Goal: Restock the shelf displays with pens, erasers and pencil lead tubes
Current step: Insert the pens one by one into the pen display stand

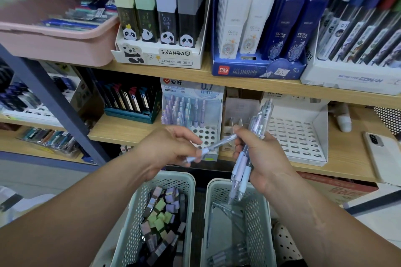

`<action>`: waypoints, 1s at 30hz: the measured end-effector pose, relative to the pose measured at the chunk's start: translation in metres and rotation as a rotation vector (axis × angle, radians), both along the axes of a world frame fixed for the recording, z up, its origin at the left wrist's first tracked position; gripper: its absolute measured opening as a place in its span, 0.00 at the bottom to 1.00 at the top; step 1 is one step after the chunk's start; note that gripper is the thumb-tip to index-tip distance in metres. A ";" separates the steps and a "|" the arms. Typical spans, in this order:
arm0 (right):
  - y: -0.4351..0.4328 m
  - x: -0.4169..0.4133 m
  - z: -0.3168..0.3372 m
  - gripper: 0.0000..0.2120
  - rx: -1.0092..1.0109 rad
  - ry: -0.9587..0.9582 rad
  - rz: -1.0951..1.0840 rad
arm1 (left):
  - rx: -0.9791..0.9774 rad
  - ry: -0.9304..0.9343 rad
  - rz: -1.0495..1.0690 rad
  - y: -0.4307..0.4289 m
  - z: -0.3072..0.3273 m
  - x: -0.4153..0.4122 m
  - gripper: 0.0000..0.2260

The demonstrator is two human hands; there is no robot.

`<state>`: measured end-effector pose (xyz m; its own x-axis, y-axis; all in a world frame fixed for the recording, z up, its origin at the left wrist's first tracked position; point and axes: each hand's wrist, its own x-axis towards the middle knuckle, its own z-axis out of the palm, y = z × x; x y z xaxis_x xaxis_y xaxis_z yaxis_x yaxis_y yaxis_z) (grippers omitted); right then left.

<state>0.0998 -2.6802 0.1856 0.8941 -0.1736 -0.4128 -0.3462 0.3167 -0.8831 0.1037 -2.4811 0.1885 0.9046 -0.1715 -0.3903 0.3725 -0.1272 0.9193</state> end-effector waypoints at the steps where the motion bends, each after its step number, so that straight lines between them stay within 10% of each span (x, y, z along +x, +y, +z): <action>1: 0.001 -0.001 0.001 0.05 -0.044 -0.019 0.008 | 0.070 -0.018 -0.062 -0.002 -0.001 -0.002 0.08; 14: 0.010 -0.013 -0.004 0.11 -0.156 -0.070 0.176 | 0.325 -0.496 -0.192 -0.031 -0.014 -0.004 0.02; 30: -0.017 -0.011 -0.002 0.10 -0.126 -0.020 0.082 | 0.369 -0.788 0.351 -0.016 -0.007 0.037 0.15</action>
<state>0.0890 -2.6968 0.1840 0.9154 -0.1487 -0.3742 -0.3483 0.1739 -0.9211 0.1403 -2.4972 0.1819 0.9078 0.1741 0.3815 -0.2678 -0.4595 0.8469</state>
